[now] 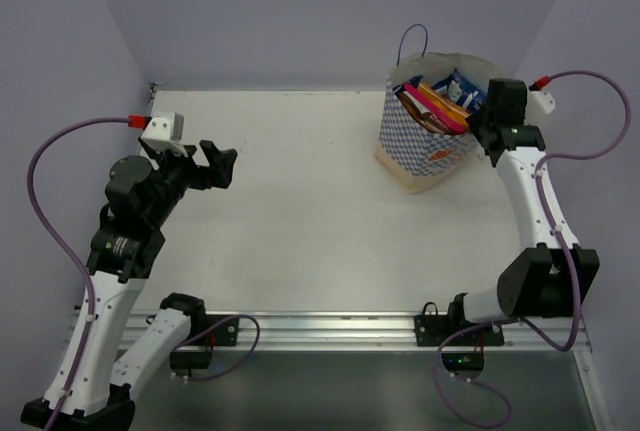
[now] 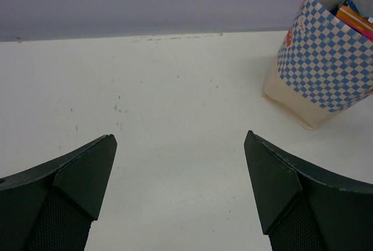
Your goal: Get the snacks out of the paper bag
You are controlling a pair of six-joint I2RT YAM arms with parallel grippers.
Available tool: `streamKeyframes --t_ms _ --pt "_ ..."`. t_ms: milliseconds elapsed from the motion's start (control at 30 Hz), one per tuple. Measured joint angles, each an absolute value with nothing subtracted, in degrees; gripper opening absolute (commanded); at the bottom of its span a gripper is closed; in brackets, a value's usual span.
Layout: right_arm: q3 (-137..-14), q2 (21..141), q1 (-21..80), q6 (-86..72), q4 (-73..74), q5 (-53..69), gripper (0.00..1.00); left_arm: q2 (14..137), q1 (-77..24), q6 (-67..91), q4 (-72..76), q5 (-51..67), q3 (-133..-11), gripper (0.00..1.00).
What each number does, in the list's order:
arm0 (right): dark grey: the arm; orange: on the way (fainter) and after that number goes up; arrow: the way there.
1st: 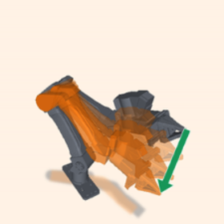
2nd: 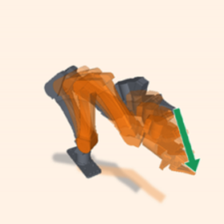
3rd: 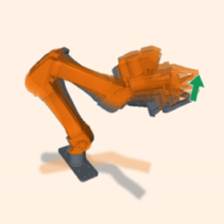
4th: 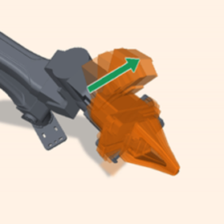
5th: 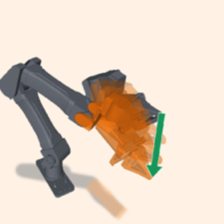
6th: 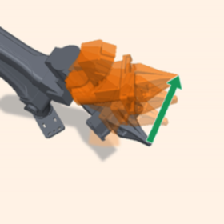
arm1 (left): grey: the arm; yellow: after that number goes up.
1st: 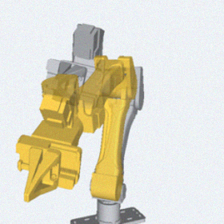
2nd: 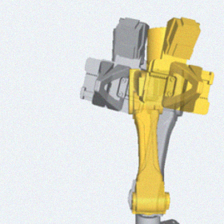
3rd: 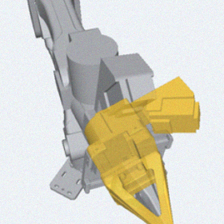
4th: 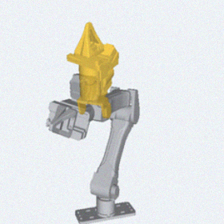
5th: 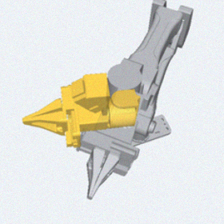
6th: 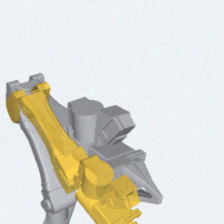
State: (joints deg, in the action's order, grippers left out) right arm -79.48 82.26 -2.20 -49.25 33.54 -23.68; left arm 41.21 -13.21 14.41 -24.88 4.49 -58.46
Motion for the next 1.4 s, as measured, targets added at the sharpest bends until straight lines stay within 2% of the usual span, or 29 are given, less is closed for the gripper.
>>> streamKeyframes --t_ms 100,133,233,700,1000,1100,1233,1333,1367,1400 --pt "-77.1 81.2 -2.2 -48.4 32.0 -20.9 0.24 41.8 -13.2 14.4 -24.9 5.0 -58.5 1.0" --pt "-76.3 80.8 -2.2 -48.0 31.7 -19.8 0.14 42.1 -13.2 14.5 -24.9 5.3 -58.5 1.0" --pt "-74.4 79.8 -1.6 -46.3 30.6 -17.4 0.0 43.0 -13.2 14.5 -24.9 6.3 -58.5 1.0" --pt "-66.4 68.5 17.6 -37.9 32.6 -3.8 0.0 47.2 -13.2 14.5 -26.3 8.8 -61.4 1.0" --pt "-61.3 58.2 16.3 -35.0 37.7 -9.0 0.0 48.8 -13.2 14.5 -27.7 9.5 -61.4 1.0" --pt "-61.4 57.3 9.6 -34.3 39.2 -9.6 0.04 48.8 -13.2 14.5 -28.0 9.7 -61.4 1.0" --pt "-63.7 60.7 2.9 -33.4 39.3 -11.5 0.31 49.3 -13.2 14.5 -28.0 10.5 -61.6 1.0" --pt "-67.8 65.0 2.4 -32.1 37.6 -11.3 0.44 49.7 -13.2 14.5 -28.0 10.9 -61.6 1.0" --pt "-68.8 66.1 2.4 -31.7 36.9 -10.9 0.53 49.8 -13.2 14.5 -28.1 11.1 -61.6 1.0" --pt "-69.2 66.6 2.5 -31.5 36.2 -10.6 0.59 49.8 -13.2 14.5 -28.2 11.2 -61.7 1.0"
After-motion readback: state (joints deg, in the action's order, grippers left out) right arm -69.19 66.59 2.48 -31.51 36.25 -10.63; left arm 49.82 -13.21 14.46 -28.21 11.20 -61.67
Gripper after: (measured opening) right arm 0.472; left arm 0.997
